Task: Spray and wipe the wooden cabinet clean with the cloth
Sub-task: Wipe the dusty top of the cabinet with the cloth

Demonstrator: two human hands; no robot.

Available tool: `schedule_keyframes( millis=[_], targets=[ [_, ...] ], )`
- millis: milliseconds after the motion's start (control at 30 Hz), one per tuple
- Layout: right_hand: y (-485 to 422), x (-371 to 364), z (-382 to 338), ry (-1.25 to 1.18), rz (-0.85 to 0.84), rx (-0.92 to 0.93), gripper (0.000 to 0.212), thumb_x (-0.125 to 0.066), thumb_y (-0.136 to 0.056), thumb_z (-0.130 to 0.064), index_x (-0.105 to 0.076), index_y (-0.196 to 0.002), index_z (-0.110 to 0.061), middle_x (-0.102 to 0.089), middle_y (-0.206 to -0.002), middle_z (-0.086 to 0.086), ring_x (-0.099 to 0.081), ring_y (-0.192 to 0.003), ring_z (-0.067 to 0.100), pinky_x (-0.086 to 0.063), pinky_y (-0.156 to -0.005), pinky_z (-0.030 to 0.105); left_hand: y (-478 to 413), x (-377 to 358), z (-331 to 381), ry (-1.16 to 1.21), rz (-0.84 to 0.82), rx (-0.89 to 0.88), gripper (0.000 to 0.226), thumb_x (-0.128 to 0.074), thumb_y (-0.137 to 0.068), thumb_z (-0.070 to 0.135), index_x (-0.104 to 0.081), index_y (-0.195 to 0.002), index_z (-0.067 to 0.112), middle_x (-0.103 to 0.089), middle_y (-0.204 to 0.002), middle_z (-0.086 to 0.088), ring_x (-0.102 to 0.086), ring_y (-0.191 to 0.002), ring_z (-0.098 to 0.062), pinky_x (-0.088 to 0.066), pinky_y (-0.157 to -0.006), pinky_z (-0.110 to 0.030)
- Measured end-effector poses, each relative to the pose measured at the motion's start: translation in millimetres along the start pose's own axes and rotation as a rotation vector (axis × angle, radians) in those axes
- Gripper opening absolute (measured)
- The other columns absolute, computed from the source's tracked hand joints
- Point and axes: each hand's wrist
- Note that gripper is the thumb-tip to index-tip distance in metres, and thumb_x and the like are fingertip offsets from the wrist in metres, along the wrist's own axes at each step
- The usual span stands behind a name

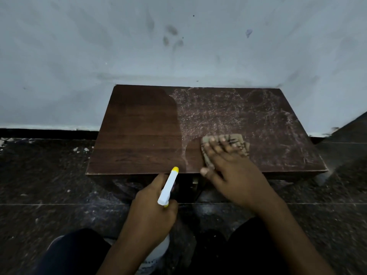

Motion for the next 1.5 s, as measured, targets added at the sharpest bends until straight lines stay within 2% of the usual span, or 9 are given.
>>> schedule_keyframes(
  millis=[67, 267, 467, 700, 900, 1100, 1233, 1400, 1500],
  targets=[
    [-29.2, 5.8, -1.9, 0.005, -0.019, -0.067, 0.075, -0.019, -0.103, -0.064, -0.008, -0.165, -0.024, 0.0, -0.172, -0.004, 0.011, -0.158, 0.015, 0.014, -0.124, 0.031, -2.1, 0.3, 0.1, 0.007, 0.031, -0.001, 0.042, -0.064, -0.079, 0.0, -0.063, -0.106, 0.033, -0.064, -0.067, 0.008, -0.058, -0.057, -0.015, -0.05, -0.058, -0.041],
    [-12.6, -4.5, -34.2, -0.012, -0.097, 0.23, 0.072, -0.01, -0.102, -0.06, -0.008, -0.165, -0.027, 0.0, -0.172, -0.008, 0.011, -0.158, 0.011, 0.008, -0.127, 0.032, -1.2, -1.9, 6.5, 0.03, 0.092, -0.022, 0.02, -0.064, -0.077, 0.002, -0.059, -0.089, 0.018, -0.063, -0.068, -0.001, -0.06, -0.062, -0.025, -0.05, -0.062, -0.048],
    [-35.7, 16.2, 6.4, -0.052, -0.115, 0.03, 0.067, -0.017, -0.106, -0.058, -0.003, -0.165, -0.029, 0.005, -0.171, -0.008, 0.016, -0.156, 0.012, 0.015, -0.124, 0.03, -4.8, 4.7, 4.4, 0.015, 0.096, 0.022, 0.021, -0.066, -0.08, -0.002, -0.063, -0.094, 0.013, -0.068, -0.076, -0.005, -0.062, -0.064, -0.024, -0.052, -0.064, -0.044],
    [-13.5, -3.1, -35.5, -0.071, -0.116, 0.247, 0.075, -0.018, -0.1, -0.068, -0.009, -0.165, -0.032, 0.0, -0.171, -0.011, 0.009, -0.158, 0.011, 0.005, -0.127, 0.034, -7.1, 6.1, 4.8, 0.032, 0.093, 0.01, 0.02, -0.066, -0.077, -0.005, -0.059, -0.087, 0.011, -0.058, -0.065, -0.005, -0.051, -0.057, -0.02, -0.04, -0.056, -0.033],
    [-60.5, 20.5, 2.9, -0.085, -0.147, 0.066, 0.074, -0.024, -0.103, -0.065, -0.009, -0.165, -0.029, 0.001, -0.171, -0.007, 0.01, -0.157, 0.013, 0.012, -0.124, 0.032, -8.9, 8.2, 9.1, 0.04, 0.048, 0.016, 0.026, -0.067, -0.08, -0.004, -0.066, -0.102, 0.008, -0.069, -0.08, -0.012, -0.06, -0.067, -0.029, -0.047, -0.063, -0.036],
    [-40.0, 2.3, -25.7, -0.133, -0.126, 0.253, 0.067, -0.012, -0.104, -0.059, -0.013, -0.165, -0.03, -0.001, -0.17, -0.012, 0.01, -0.158, 0.01, 0.005, -0.128, 0.034, -14.8, 20.2, 21.2, 0.022, 0.023, -0.032, 0.026, -0.065, -0.078, -0.007, -0.068, -0.094, 0.013, -0.064, -0.068, 0.003, -0.057, -0.063, -0.015, -0.039, -0.055, -0.017],
    [-23.7, 5.2, 15.3, -0.191, -0.125, 0.138, 0.059, -0.017, -0.106, -0.052, -0.014, -0.163, -0.037, 0.0, -0.167, -0.02, 0.013, -0.156, 0.005, 0.002, -0.128, 0.037, -31.5, 41.7, 31.9, 0.057, 0.012, -0.042, 0.026, -0.062, -0.071, 0.013, -0.07, -0.092, 0.028, -0.073, -0.082, 0.017, -0.062, -0.06, -0.003, -0.044, -0.055, -0.012],
    [-65.6, 11.6, -8.4, -0.09, -0.096, 0.067, 0.063, -0.024, -0.108, -0.055, -0.013, -0.165, -0.03, 0.0, -0.171, -0.011, 0.011, -0.158, 0.016, 0.005, -0.126, 0.037, -52.3, 46.5, 42.9, -0.018, 0.053, -0.075, 0.027, -0.066, -0.079, -0.001, -0.069, -0.09, 0.023, -0.073, -0.079, 0.01, -0.061, -0.052, -0.002, -0.052, -0.059, -0.031],
    [-37.8, -0.8, -18.6, -0.074, -0.084, 0.179, 0.079, -0.021, -0.098, -0.071, -0.007, -0.165, -0.032, 0.005, -0.169, -0.013, 0.016, -0.155, 0.011, 0.011, -0.122, 0.029, -66.8, 47.2, 51.1, -0.086, 0.048, -0.067, 0.014, -0.065, -0.082, 0.004, -0.067, -0.091, 0.015, -0.072, -0.079, -0.003, -0.065, -0.055, -0.022, -0.058, -0.063, -0.049]
  ],
)
Point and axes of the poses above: each hand's wrist, its own y-axis away from the middle knuckle, its own x-axis out of the back of the hand, z = x × y
